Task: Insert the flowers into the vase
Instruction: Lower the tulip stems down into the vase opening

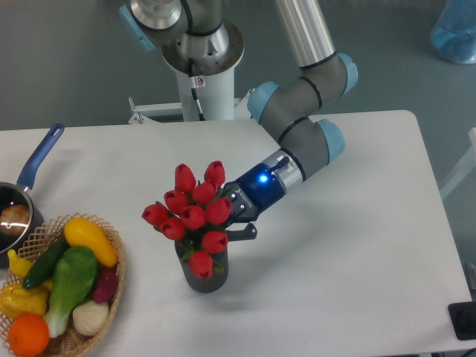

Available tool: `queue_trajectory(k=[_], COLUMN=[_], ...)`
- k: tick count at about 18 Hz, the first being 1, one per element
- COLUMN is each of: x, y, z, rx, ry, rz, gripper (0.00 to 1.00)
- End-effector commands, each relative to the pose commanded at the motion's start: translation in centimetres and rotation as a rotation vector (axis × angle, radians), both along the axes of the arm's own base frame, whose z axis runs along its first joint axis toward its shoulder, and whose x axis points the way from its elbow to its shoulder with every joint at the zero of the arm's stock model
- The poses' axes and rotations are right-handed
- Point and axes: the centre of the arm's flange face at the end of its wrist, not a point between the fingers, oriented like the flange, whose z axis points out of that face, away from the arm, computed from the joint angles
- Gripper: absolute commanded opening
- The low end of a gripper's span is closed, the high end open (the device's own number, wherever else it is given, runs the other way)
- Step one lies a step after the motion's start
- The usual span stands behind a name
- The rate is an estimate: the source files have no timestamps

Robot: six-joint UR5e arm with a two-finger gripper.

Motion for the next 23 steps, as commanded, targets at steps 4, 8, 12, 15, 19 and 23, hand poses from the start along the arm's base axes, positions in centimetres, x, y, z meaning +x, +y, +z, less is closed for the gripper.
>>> queue_trajectory(k=[4,8,12,15,19,23], x=[-0.29,-0.24,-0.30,-0.44,-0.43,-0.50], y=[0.05,0.12,0.06,-0.06,-0.07,-0.12], z=[-0.50,-0.69,-0.59,-0.59,-0.50,-0.50], rx=[-0.002,0.003,0.005,0.006,0.007,0.009], ry=[-0.004,0.005,0.009,0.007,0.010,0.014], rz=[0.001,-0.001,0.000,0.004,0.004,0.005], gripper=[0.26,0.27,0.31,0.36,0.43,0.53])
